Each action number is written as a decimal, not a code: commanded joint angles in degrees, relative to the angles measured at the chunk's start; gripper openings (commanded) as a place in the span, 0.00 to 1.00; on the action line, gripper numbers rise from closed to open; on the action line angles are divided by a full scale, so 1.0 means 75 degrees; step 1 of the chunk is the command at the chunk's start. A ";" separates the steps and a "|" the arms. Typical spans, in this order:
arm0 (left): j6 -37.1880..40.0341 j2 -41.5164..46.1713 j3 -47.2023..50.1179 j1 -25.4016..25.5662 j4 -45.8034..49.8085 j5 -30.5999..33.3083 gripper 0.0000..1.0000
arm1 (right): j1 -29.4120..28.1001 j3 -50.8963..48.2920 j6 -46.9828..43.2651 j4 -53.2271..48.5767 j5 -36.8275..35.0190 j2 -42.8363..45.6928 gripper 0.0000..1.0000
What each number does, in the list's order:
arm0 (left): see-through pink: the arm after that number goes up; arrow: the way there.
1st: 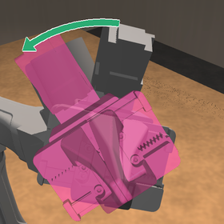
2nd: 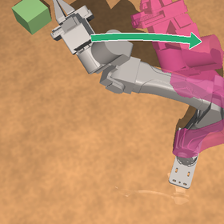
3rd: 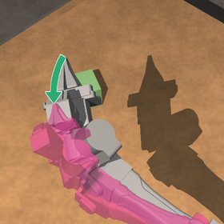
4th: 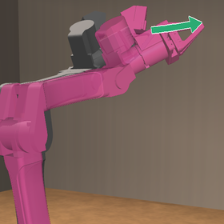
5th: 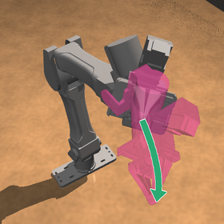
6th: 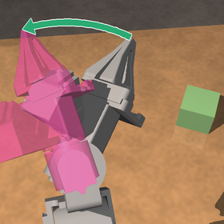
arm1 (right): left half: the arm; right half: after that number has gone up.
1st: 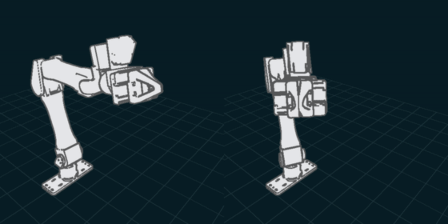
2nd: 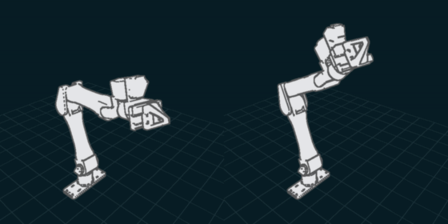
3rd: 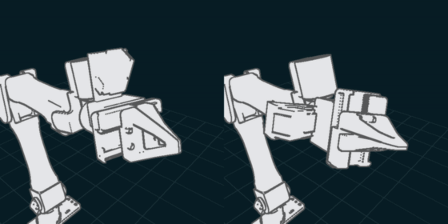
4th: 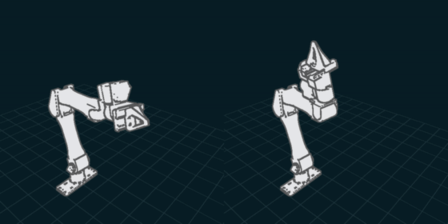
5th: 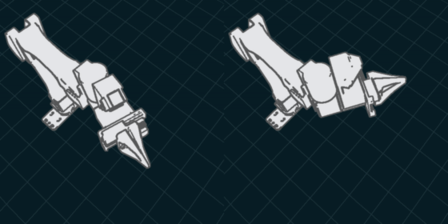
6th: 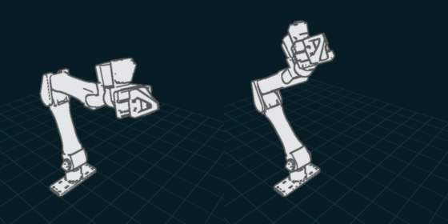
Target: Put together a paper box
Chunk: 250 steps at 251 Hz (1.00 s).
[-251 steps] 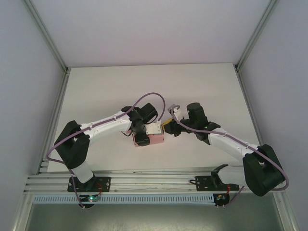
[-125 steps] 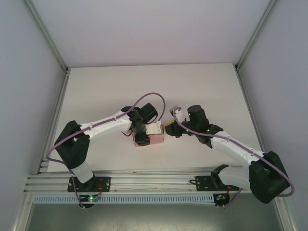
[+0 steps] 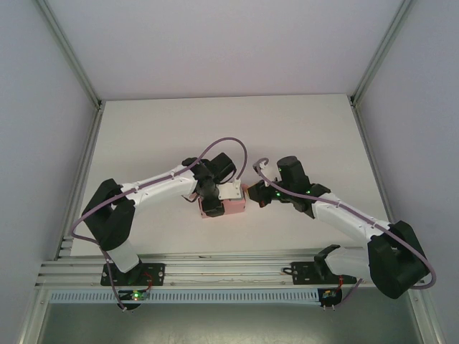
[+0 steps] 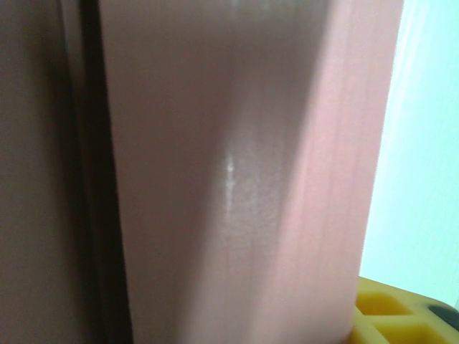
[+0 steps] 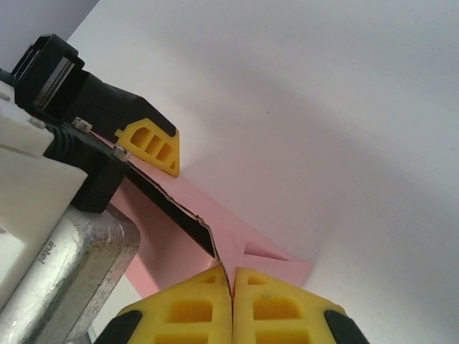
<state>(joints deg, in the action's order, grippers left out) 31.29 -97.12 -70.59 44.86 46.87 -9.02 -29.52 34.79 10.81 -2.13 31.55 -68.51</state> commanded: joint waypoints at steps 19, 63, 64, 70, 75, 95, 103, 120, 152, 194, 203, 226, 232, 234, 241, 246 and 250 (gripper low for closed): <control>0.0073 -0.0274 -0.0139 -0.0102 0.0021 -0.0058 0.55 | -0.0130 0.0269 0.0911 0.0186 0.0517 0.0444 0.03; 0.0024 -0.0289 -0.0189 -0.0099 0.0032 -0.0066 0.54 | -0.0430 0.0243 0.1063 0.0214 0.0468 0.0412 0.12; 0.0024 -0.0291 -0.0193 -0.0099 0.0032 -0.0071 0.54 | -0.0439 0.0246 0.1053 0.0214 0.0457 0.0408 0.12; 0.0018 -0.0292 -0.0193 -0.0105 0.0042 -0.0076 0.54 | -0.0479 0.0259 0.1029 0.0150 0.0375 0.0374 0.12; 0.0033 -0.0283 -0.0203 -0.0105 0.0043 -0.0092 0.54 | -0.0493 0.0286 0.1020 0.0092 0.0238 0.0358 0.12; 0.0044 -0.0272 -0.0201 -0.0099 0.0084 -0.0099 0.54 | -0.0494 0.0373 0.0929 -0.0224 -0.0367 0.0322 0.14; 0.0064 -0.0258 -0.0197 -0.0099 0.0090 -0.0122 0.54 | -0.0488 0.0439 0.0892 -0.0383 -0.0636 0.0331 0.15; 0.0068 -0.0224 -0.0177 -0.0099 0.0090 -0.0144 0.54 | -0.0479 0.0541 0.0768 -0.0580 -0.0854 0.0338 0.19; 0.0097 -0.0198 -0.0149 -0.0099 0.0078 -0.0204 0.54 | -0.0414 0.0628 0.0678 -0.0618 -0.0763 0.0317 0.22; 0.0106 -0.0202 -0.0139 -0.0099 0.0090 -0.0146 0.54 | -0.0395 0.0707 0.0621 -0.0675 -0.0503 0.0226 0.14; 0.0091 -0.0199 -0.0145 -0.0100 0.0090 -0.0152 0.54 | -0.0392 0.0675 0.0613 -0.0686 -0.0442 0.0228 0.14; 0.0111 -0.0157 -0.0127 -0.0100 0.0066 -0.0173 0.54 | -0.0389 0.0601 0.0587 -0.0827 -0.0507 0.0326 0.16; 0.0119 -0.0142 -0.0116 -0.0099 0.0056 -0.0183 0.54 | -0.0391 0.0576 0.0576 -0.0851 -0.0560 0.0355 0.16; 0.0112 -0.0141 -0.0116 -0.0099 0.0046 -0.0181 0.54 | -0.0395 0.0571 0.0581 -0.0861 -0.0573 0.0366 0.16; 0.0114 -0.0142 -0.0104 -0.0099 0.0032 -0.0169 0.54 | -0.0389 0.0554 0.0575 -0.0864 -0.0621 0.0400 0.16; 0.0103 -0.0129 -0.0098 -0.0099 0.0032 -0.0181 0.54 | -0.0397 0.0539 0.0576 -0.0864 -0.0663 0.0414 0.17; 0.0115 -0.0119 -0.0114 -0.0099 0.0040 -0.0197 0.54 | -0.0389 0.0540 0.0583 -0.0853 -0.0681 0.0414 0.17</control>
<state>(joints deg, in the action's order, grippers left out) 31.48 -97.45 -71.20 44.86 47.18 -9.08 -32.38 38.30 16.16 -7.70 26.13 -66.87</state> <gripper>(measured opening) 0.538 0.163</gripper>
